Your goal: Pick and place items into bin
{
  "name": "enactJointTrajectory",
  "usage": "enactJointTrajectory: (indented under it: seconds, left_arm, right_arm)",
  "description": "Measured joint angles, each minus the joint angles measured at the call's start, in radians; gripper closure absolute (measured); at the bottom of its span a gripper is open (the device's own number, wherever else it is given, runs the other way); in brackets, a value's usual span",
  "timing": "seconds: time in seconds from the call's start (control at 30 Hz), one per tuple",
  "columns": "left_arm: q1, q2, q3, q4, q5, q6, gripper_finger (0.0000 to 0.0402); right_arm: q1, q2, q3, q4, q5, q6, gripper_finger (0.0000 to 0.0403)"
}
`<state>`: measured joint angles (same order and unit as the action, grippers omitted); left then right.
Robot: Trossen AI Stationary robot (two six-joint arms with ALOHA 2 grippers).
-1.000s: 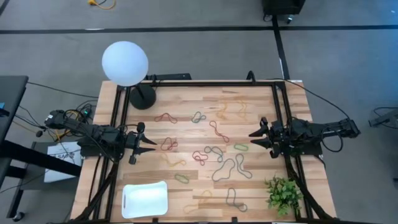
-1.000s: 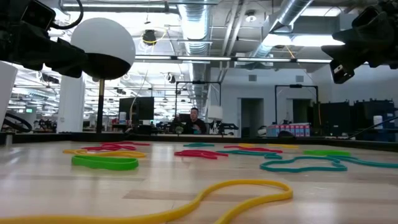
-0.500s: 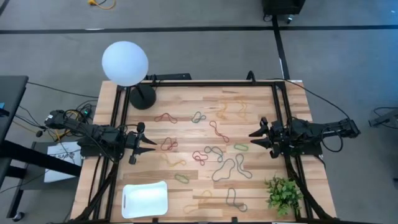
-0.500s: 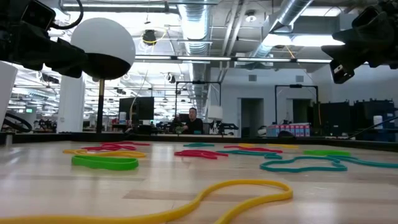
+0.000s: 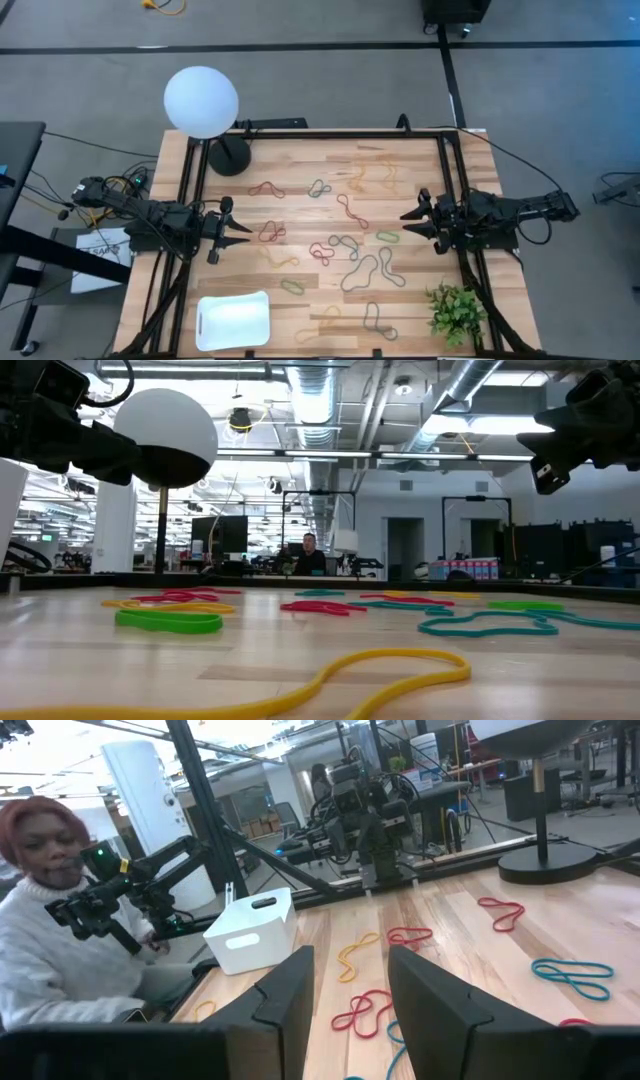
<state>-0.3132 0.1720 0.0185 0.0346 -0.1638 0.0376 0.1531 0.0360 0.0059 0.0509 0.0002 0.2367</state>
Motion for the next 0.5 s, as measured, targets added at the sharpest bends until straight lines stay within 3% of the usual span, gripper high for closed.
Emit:
enactJointTrajectory:
  seconds: [0.5]
  left_arm:
    - [0.000, 0.000, 0.000, 0.000, 0.000, 0.005, 0.0306]
  right_arm:
    - [0.000, 0.000, 0.000, 0.000, 0.000, 0.000, 0.0278]
